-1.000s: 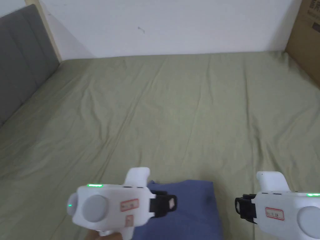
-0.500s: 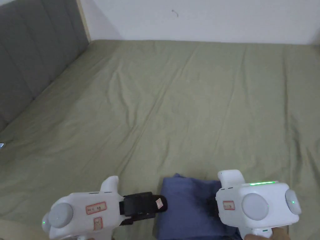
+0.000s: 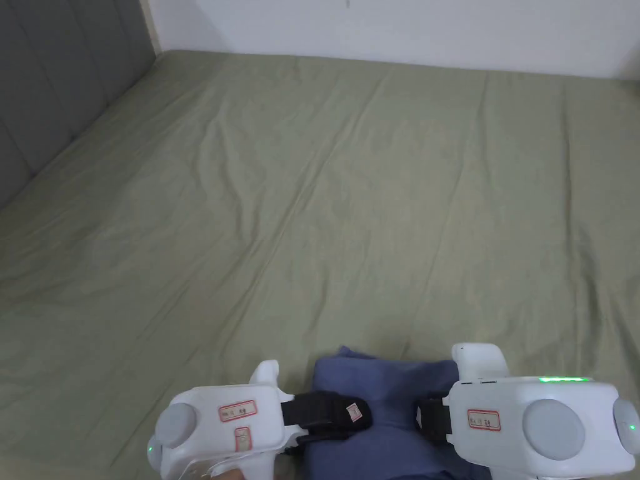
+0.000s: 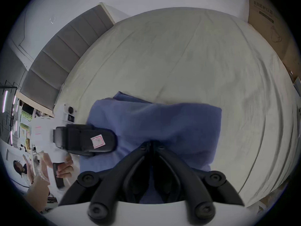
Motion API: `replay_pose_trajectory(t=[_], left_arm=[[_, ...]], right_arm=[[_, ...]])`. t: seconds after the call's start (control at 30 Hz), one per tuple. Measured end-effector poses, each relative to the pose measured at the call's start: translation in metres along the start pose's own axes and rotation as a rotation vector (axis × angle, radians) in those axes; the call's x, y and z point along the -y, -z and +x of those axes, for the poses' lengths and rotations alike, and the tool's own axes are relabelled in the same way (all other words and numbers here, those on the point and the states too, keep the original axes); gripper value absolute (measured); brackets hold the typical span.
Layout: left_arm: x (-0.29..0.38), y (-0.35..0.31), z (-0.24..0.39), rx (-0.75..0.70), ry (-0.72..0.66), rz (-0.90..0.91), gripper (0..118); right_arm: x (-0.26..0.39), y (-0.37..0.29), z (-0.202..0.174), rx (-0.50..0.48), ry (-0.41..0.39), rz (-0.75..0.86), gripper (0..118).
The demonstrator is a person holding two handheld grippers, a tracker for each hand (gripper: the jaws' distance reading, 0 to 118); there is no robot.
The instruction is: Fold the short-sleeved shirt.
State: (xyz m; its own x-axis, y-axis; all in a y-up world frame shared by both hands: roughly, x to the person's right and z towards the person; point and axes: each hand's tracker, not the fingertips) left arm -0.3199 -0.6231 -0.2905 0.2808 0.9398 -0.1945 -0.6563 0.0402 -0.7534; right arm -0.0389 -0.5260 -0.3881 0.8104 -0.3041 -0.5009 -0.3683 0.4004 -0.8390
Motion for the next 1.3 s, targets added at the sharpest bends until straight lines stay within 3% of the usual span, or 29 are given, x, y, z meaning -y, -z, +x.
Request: replay_pose_trajectory(t=[0.03,0.13,0.17,0.4,0.53,0.63,0.77,0.8,0.83,0.9,0.93,1.1,1.17,1.2,1.27,1.3], left_arm=[[-0.003,-0.005,0.0,0.022,-0.054,-0.002,24],[-0.009,-0.018,0.021,-0.127,0.119,-0.012,24],[-0.014,-0.024,0.023,-0.137,0.12,-0.02,24],[-0.077,-0.121,0.048,-0.409,0.291,0.068,24],[-0.13,-0.171,0.054,-0.785,0.446,0.103,24],[-0.16,-0.189,0.057,-1.075,0.528,0.091,24],[-0.193,-0.2,0.046,-1.341,0.644,0.108,24],[-0.198,-0.201,0.043,-1.372,0.682,0.096,32],[-0.202,-0.203,0.041,-1.38,0.694,0.114,50],[-0.208,-0.205,0.035,-1.409,0.644,0.155,102],[-0.209,-0.207,0.033,-1.403,0.614,0.186,111],[-0.201,-0.218,0.042,-1.331,0.484,0.412,110],[-0.194,-0.223,0.048,-1.226,0.452,0.444,110],[-0.189,-0.222,0.052,-1.19,0.439,0.442,100],[-0.176,-0.221,0.064,-1.1,0.436,0.427,47],[-0.168,-0.218,0.071,-1.065,0.453,0.412,32]], right_arm=[[0.0,-0.005,-0.001,-0.009,0.002,0.01,4],[-0.002,-0.022,-0.005,-0.035,0.008,0.053,4],[-0.004,-0.028,-0.005,-0.035,0.01,0.063,4],[-0.011,-0.03,0.002,0.069,0.026,0.115,4],[-0.009,-0.03,0.014,0.036,0.104,0.118,4],[-0.01,-0.026,0.018,0.08,0.123,0.127,4],[-0.014,-0.017,0.028,0.083,0.166,0.118,4],[-0.015,-0.014,0.029,0.082,0.17,0.115,4],[-0.016,-0.012,0.03,0.084,0.174,0.112,4],[-0.017,-0.009,0.031,0.085,0.18,0.111,4],[-0.017,-0.008,0.031,0.083,0.183,0.111,4],[-0.02,-0.015,0.036,0.074,0.213,0.149,4],[-0.02,-0.017,0.037,0.083,0.21,0.153,4],[-0.02,-0.018,0.037,0.086,0.206,0.153,4],[-0.018,-0.022,0.038,0.09,0.197,0.153,4],[-0.016,-0.023,0.038,0.091,0.194,0.155,4]])
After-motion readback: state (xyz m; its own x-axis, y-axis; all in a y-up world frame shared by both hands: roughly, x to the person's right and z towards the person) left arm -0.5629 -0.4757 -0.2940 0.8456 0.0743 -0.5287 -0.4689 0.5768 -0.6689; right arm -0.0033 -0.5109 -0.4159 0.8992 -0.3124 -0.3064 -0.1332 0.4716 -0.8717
